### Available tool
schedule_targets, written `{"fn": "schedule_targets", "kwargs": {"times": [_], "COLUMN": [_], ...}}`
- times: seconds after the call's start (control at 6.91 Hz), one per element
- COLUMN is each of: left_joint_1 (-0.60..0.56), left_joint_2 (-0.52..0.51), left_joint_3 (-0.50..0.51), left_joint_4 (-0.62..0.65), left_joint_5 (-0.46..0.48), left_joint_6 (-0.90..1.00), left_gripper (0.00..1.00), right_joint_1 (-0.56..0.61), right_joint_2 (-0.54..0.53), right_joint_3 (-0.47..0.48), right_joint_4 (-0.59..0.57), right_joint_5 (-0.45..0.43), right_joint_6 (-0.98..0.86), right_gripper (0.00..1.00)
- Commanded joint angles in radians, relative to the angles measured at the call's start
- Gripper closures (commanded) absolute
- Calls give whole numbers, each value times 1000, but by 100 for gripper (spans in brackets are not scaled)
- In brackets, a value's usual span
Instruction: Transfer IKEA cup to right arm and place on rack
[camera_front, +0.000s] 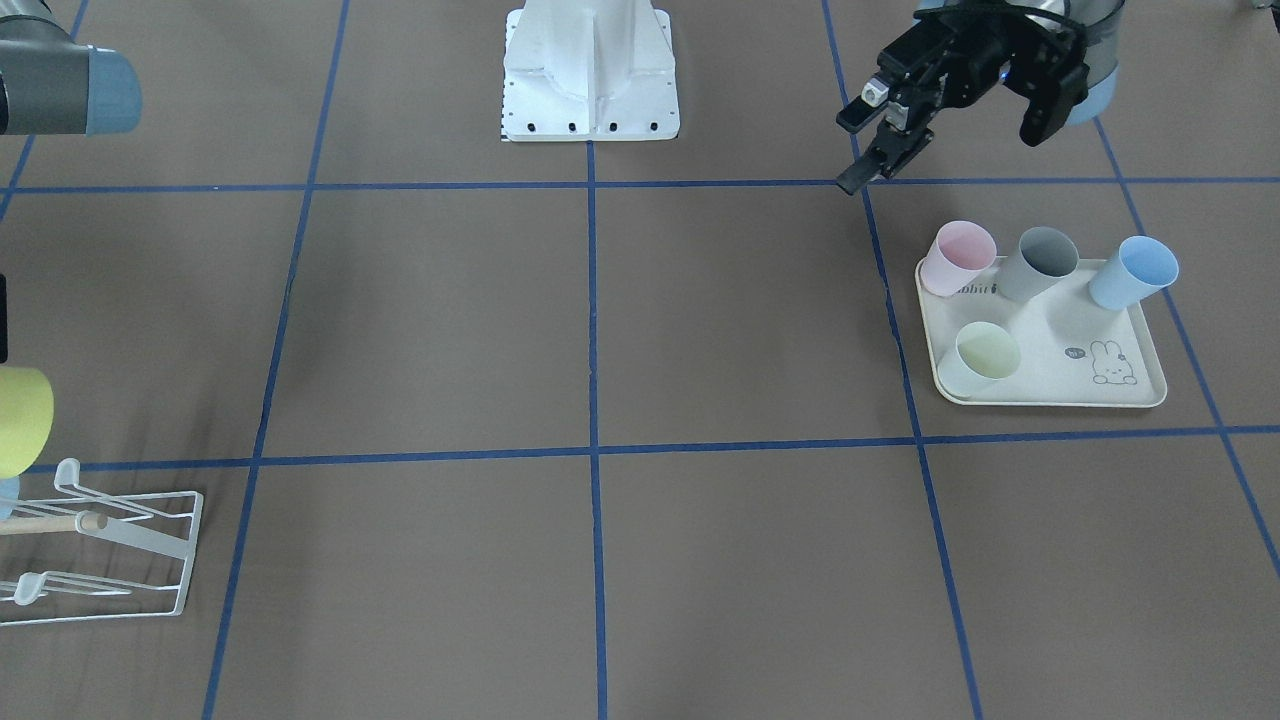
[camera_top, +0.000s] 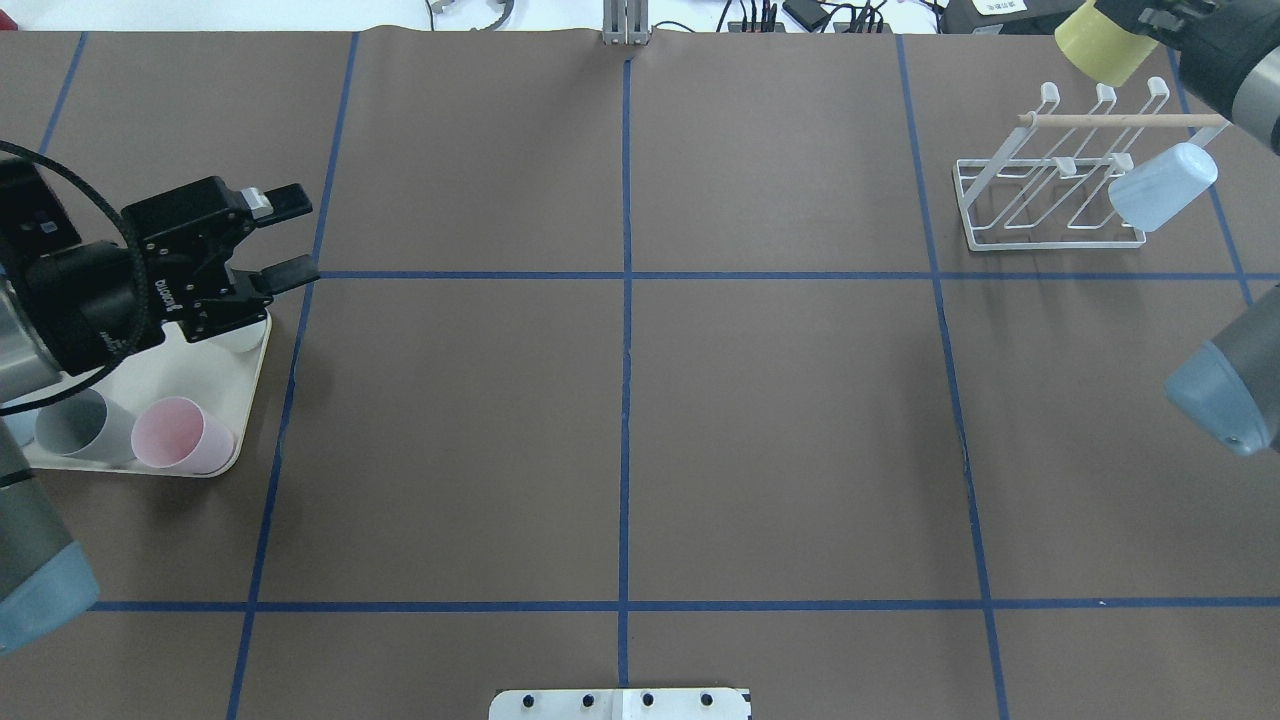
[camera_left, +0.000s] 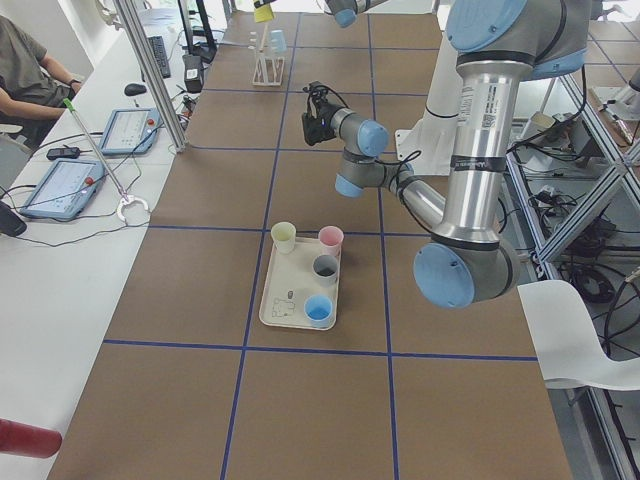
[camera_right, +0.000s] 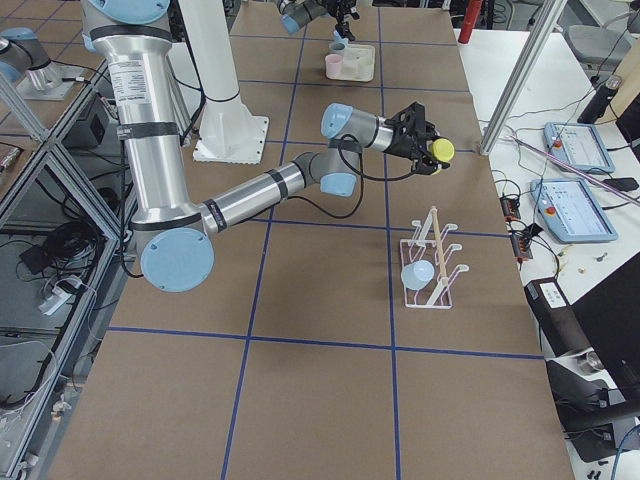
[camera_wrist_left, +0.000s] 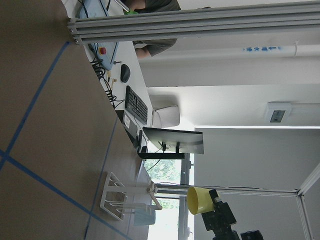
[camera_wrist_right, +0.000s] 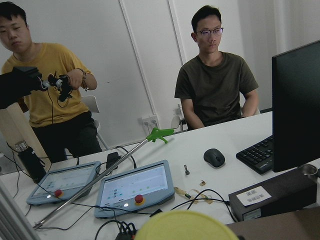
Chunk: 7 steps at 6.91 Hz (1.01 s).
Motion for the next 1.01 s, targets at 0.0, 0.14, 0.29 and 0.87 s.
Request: {"fn": "schedule_targets", "kwargs": {"times": [0.0,0.14,0.29,0.87], "left_joint_1": [-170,-262,-334,-360], "left_joint_2": [37,40,49,109], "left_joint_3": [-7,-6,4,5], "left_joint_4": [203,258,313,398], "left_joint_5": [-278,-412,-493,-522], "left_joint_6": [165,246,320,518], "left_gripper": [0,0,0,0], "right_joint_1": [1,1,-1,-42], "right_joint_2": [-42,-46,-51,-63], "right_joint_3": [-32,-78,-127,-158], "right_joint_4": [-16,-17,-16,-16], "right_joint_5": [-73,-92,-101,-112], "right_joint_6": [-104,-105,-105,-107], "right_gripper": [100,100,100,100]}}
